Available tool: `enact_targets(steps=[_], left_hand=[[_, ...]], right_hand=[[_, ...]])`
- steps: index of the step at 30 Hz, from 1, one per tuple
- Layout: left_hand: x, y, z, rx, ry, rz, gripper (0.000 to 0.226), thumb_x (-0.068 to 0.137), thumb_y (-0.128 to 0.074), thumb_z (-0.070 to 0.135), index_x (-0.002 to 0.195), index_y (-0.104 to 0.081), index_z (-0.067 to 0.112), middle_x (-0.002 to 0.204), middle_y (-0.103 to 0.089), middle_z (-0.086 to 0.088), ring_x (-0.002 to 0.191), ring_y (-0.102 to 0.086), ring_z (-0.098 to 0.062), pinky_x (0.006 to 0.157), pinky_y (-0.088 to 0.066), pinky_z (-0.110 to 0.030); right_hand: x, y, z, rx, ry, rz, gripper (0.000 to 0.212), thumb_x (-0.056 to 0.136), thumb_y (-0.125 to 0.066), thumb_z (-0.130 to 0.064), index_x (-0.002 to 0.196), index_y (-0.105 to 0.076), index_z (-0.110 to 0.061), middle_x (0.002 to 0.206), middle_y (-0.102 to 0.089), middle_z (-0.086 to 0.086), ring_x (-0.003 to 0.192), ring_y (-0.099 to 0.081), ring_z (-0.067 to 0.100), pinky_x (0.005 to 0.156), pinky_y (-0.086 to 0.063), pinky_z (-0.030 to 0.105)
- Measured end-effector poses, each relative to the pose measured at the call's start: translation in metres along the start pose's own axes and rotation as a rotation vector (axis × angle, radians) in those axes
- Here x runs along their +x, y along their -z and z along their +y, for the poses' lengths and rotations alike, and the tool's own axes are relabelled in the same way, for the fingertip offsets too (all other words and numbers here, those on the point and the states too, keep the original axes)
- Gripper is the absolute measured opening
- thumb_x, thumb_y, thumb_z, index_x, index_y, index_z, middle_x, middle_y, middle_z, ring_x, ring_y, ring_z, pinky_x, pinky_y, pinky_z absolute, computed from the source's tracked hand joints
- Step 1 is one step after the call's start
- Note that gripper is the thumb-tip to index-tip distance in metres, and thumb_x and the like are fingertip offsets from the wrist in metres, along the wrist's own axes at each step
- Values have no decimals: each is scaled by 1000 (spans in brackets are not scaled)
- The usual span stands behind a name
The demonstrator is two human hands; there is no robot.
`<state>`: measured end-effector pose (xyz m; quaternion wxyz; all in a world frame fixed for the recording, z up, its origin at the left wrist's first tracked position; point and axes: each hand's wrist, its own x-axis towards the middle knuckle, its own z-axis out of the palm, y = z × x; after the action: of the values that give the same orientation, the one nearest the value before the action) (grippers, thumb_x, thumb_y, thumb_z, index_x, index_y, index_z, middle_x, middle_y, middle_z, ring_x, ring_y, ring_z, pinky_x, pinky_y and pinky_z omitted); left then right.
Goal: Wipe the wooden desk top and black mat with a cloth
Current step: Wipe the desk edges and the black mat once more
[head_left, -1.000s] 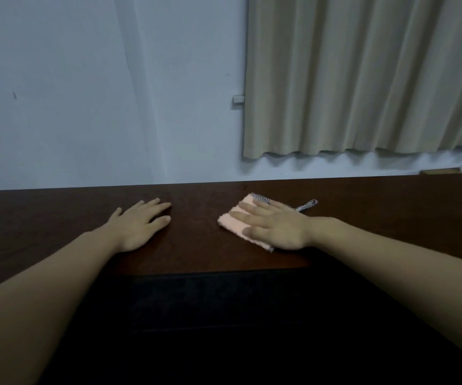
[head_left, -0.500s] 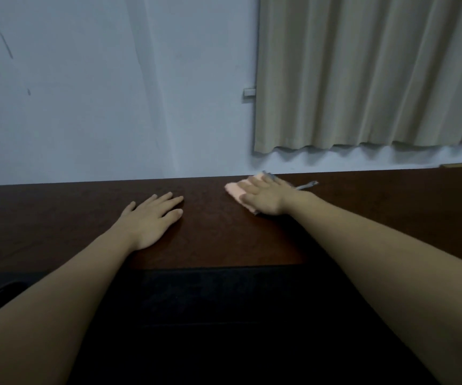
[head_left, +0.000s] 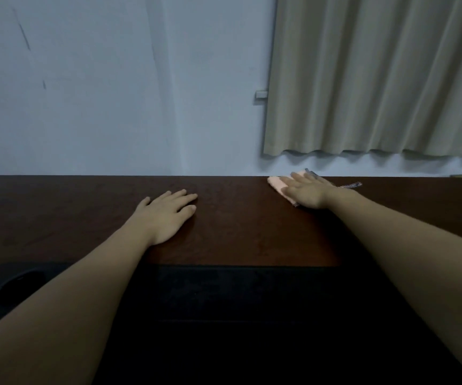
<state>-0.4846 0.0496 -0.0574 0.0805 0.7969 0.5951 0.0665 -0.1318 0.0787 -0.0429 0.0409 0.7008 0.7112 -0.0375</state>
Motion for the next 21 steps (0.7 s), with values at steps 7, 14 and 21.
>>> enact_targets(steps=[7,14,21], left_hand=[[-1,1,0,-16,1,17,48,106,-24,53,154,-25,48,166,-15,16,154,-11,-13,124,-5,-52],[-2,1,-1,-6,-6,16,48,107,-23,52,154,-25,47,166,-15,15,154,-11,-14,124,-5,-52],[1,-1,-1,-22,-10,41,47,107,-24,49,154,-29,45,166,-19,14,154,-13,-16,123,-6,-54]], right_hand=[[-58,-6,-113,-71,416,-21,57,109,-18,-50,162,-1,-36,170,8,-4,156,10,20,125,6,39],[-72,-4,-26,13,367,-49,56,109,-23,-49,160,-4,-38,170,4,-9,155,9,10,123,7,29],[-11,-2,-49,-19,17,-23,59,106,-15,-53,162,-1,-37,171,5,1,156,7,29,125,4,49]])
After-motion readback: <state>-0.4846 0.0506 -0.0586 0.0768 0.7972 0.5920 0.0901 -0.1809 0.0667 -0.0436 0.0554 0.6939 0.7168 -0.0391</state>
